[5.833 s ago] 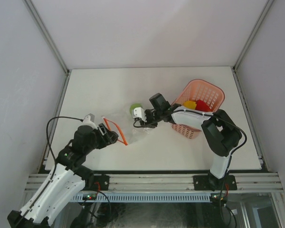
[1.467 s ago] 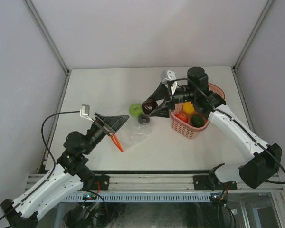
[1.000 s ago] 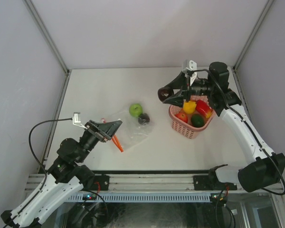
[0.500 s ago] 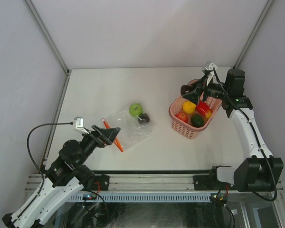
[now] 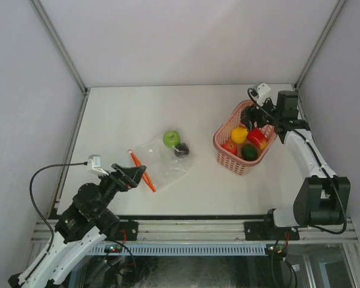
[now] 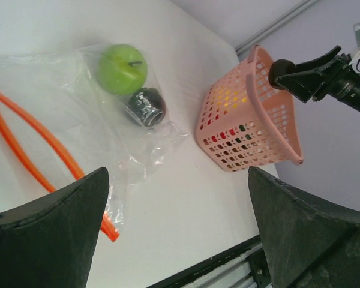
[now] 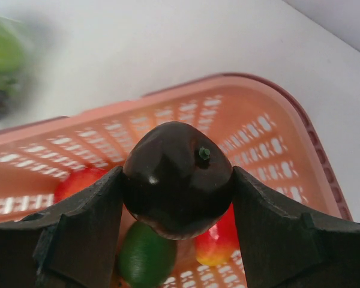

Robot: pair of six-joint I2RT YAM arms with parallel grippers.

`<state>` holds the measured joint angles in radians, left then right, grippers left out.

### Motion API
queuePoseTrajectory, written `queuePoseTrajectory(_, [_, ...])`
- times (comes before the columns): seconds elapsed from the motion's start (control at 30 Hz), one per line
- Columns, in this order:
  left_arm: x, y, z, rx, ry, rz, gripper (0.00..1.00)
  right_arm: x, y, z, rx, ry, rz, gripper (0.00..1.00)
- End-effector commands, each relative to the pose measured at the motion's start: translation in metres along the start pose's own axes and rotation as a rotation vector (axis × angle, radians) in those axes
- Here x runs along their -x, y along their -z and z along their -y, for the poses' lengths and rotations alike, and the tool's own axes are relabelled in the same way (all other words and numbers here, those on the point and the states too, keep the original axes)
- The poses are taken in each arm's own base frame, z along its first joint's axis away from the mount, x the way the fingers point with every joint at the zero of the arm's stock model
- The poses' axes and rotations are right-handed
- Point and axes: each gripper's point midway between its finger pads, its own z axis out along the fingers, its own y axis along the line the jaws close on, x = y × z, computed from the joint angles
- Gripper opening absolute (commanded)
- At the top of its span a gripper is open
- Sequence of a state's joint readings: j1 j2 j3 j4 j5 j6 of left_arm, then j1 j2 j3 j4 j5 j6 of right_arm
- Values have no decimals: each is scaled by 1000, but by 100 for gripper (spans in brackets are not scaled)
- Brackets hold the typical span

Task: Open the zip-top bag and remove the fake food
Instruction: Place the fake fruit in the bin.

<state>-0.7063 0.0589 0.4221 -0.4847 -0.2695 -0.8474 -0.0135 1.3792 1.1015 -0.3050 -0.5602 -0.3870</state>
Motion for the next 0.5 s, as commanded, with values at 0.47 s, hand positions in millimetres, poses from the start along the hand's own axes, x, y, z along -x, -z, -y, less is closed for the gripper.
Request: queuePoseTrajectory(0.47, [-10,-2,-33,114,-11,9,100,-41,-5,54,-214,74,-206,53])
